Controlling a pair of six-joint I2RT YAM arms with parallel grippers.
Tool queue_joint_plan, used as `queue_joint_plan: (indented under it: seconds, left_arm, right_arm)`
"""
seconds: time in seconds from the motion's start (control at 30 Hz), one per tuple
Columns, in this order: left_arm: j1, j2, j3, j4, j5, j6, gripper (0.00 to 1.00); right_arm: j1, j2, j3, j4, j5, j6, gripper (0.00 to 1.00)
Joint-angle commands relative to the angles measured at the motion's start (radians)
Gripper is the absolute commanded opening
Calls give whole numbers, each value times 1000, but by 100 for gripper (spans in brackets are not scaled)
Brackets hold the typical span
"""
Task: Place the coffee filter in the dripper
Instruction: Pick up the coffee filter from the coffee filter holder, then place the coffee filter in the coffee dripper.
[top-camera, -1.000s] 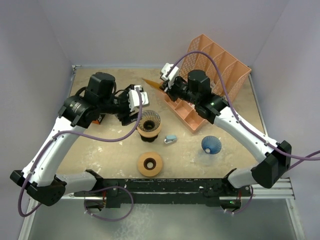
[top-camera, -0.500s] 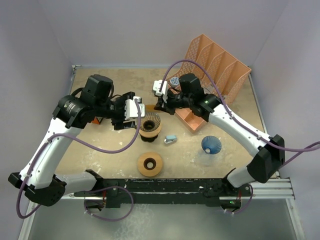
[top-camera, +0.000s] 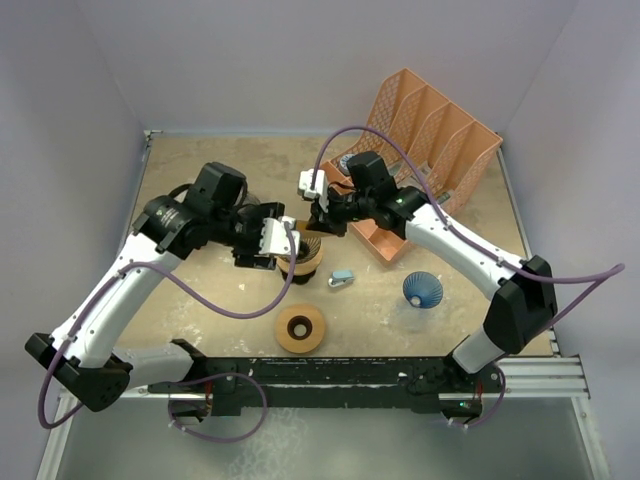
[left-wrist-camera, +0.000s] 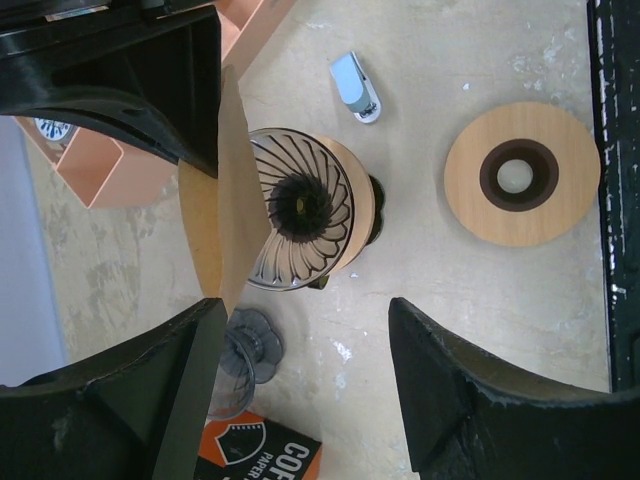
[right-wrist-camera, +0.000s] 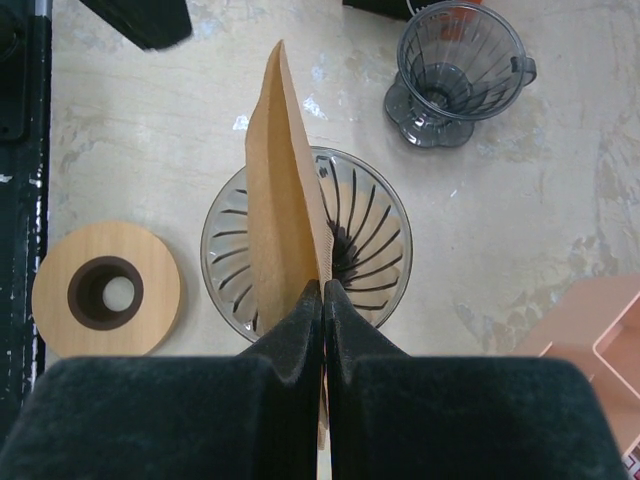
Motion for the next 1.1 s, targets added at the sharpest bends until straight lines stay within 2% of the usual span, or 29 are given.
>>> queue_joint_plan:
  seconds: [0.0, 0.3, 0.77, 1.07]
  left_arm:
    - [-7, -25, -46, 85, 16, 101, 66]
    - [-22, -12, -104, 148, 31, 131, 66]
    - [-46, -1, -163, 184, 32, 169, 66]
    - [-50, -4, -215, 224, 19, 166, 66]
  right_arm:
    - [2, 7, 47, -9, -49, -18, 0]
    - [2, 31, 57, -14, -63, -16, 2]
    - [2, 43, 72, -19, -74, -16, 17]
    - [1, 59, 82, -22, -74, -7, 20]
